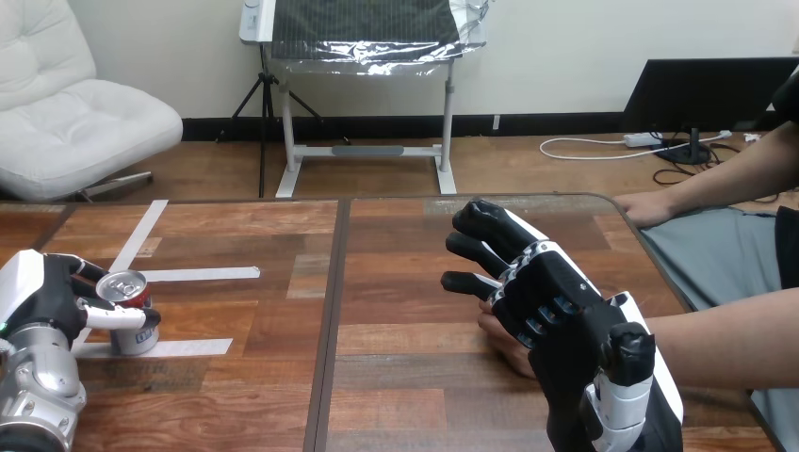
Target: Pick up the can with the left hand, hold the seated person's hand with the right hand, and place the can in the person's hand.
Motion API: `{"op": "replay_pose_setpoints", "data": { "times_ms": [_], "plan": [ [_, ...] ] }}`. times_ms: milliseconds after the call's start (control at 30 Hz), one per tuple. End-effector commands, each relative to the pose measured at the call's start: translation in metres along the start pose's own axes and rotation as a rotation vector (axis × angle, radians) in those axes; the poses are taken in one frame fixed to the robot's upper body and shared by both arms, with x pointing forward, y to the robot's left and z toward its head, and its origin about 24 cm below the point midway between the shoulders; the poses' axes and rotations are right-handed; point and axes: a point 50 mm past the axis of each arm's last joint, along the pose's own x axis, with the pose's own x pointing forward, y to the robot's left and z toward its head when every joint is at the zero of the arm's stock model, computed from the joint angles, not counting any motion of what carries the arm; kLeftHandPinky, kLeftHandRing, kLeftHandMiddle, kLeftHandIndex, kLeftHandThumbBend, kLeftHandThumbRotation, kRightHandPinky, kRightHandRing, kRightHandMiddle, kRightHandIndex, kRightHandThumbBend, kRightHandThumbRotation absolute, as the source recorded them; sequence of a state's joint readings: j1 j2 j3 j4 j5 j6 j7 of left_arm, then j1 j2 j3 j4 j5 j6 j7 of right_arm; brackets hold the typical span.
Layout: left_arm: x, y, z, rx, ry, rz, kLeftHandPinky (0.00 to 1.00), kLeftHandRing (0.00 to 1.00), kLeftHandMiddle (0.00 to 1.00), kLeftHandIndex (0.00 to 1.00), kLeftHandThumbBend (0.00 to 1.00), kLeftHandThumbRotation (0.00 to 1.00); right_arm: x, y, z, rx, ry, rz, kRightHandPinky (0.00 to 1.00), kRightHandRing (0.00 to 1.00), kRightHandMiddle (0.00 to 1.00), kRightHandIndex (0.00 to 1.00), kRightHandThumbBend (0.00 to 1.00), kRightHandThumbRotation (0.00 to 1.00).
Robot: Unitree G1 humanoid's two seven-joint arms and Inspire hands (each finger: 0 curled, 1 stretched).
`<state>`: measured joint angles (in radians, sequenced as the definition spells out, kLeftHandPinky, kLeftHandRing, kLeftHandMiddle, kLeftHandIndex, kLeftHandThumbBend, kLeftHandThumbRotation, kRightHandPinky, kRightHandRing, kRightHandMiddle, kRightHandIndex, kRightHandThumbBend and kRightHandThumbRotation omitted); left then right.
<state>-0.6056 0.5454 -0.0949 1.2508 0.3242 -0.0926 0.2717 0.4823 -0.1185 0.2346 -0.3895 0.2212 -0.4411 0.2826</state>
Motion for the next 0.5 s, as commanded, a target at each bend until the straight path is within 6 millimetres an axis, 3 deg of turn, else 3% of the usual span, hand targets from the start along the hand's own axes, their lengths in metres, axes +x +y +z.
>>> {"op": "replay_pose_setpoints", "data": {
  "times_ms": [0,267,467],
  "plan": [
    [0.0058,0.013,0.0215,-0.05,-0.075,0.056,0.45,0.53,0.54,0.49,0.76,0.0,0.0102,0.0009,0.0135,-0.006,-0.088,0.018,0.78,0.87,0.88,0.85,0.97,1.0],
    [0.0057,0.0156,0.024,-0.09,-0.105,0.066,0.44,0.51,0.52,0.49,0.75,0.0,0.0105,0.0012,0.0121,-0.006,-0.086,0.024,0.78,0.88,0.89,0.86,0.96,1.0],
    [0.0059,0.0193,0.0287,-0.122,-0.14,0.078,0.34,0.42,0.46,0.48,0.77,0.0,0.0112,0.0013,0.0113,-0.011,-0.083,0.029,0.79,0.88,0.89,0.87,0.96,1.0]
  ]
}}
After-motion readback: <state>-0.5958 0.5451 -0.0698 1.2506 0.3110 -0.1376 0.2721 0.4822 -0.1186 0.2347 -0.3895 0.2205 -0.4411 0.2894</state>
